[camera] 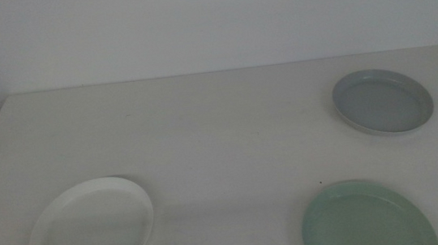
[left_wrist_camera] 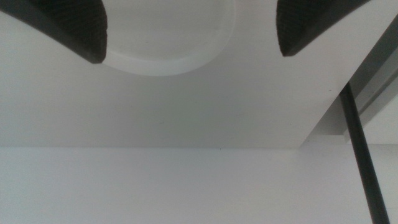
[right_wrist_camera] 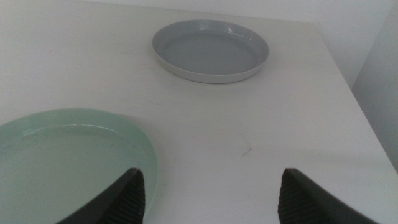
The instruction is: Stack the three bowls on top of each other.
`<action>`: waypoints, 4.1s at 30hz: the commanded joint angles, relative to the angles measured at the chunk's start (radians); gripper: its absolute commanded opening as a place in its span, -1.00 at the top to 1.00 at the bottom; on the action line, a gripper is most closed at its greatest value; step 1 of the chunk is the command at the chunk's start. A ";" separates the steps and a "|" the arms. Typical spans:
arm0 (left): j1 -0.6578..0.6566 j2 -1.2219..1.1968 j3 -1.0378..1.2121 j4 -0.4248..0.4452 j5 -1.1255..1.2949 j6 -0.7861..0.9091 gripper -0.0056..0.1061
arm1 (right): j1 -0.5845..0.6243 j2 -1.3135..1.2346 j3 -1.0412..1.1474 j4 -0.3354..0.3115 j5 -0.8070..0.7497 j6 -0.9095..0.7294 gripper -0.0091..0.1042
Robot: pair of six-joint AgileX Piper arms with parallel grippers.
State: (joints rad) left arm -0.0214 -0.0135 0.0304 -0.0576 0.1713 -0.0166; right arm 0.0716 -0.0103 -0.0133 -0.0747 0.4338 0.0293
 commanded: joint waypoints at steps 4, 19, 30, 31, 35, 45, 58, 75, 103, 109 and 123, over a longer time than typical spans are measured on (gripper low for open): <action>0.001 -0.003 -0.004 -0.012 -0.077 -0.009 -0.80 | -0.007 0.010 -0.103 -0.009 -0.042 -0.009 -0.12; 0.001 -0.003 -0.004 -0.012 -0.077 -0.009 -0.80 | -0.007 0.431 -0.477 0.075 0.254 -0.011 -0.12; 0.001 -0.003 -0.004 -0.012 -0.077 -0.009 -0.80 | -0.007 0.742 -0.774 0.151 0.525 0.012 -0.12; 0.001 -0.003 -0.004 -0.012 -0.077 -0.009 -0.80 | -0.007 0.767 -0.790 0.167 0.523 0.012 -0.12; 0.001 -0.003 -0.004 -0.012 -0.077 -0.009 -0.80 | -0.007 0.865 -0.816 0.198 0.526 0.013 -0.12; 0.001 -0.003 -0.004 -0.012 -0.077 -0.010 -0.80 | -0.007 1.119 -0.814 0.206 0.537 0.013 -0.12; 0.001 -0.003 -0.004 -0.012 -0.077 -0.010 -0.80 | 0.003 1.369 -0.733 0.197 0.325 0.013 -0.09; 0.001 -0.003 -0.004 -0.012 -0.077 -0.010 -0.80 | 0.065 1.540 -0.704 0.204 0.221 0.013 0.42; 0.001 -0.003 -0.004 -0.012 -0.077 -0.009 -0.80 | 0.322 1.644 -1.183 0.259 0.330 0.144 0.86; 0.001 -0.003 -0.004 -0.012 -0.077 -0.009 -0.80 | 0.359 1.789 -1.278 0.268 0.300 0.144 0.86; 0.001 -0.003 -0.004 -0.012 -0.077 -0.009 -0.80 | 0.363 1.890 -1.292 0.274 0.245 0.137 0.64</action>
State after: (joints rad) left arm -0.0214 -0.0135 0.0304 -0.0576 0.1713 -0.0166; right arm 0.4328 1.9284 -1.2730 0.1960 0.7085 0.1731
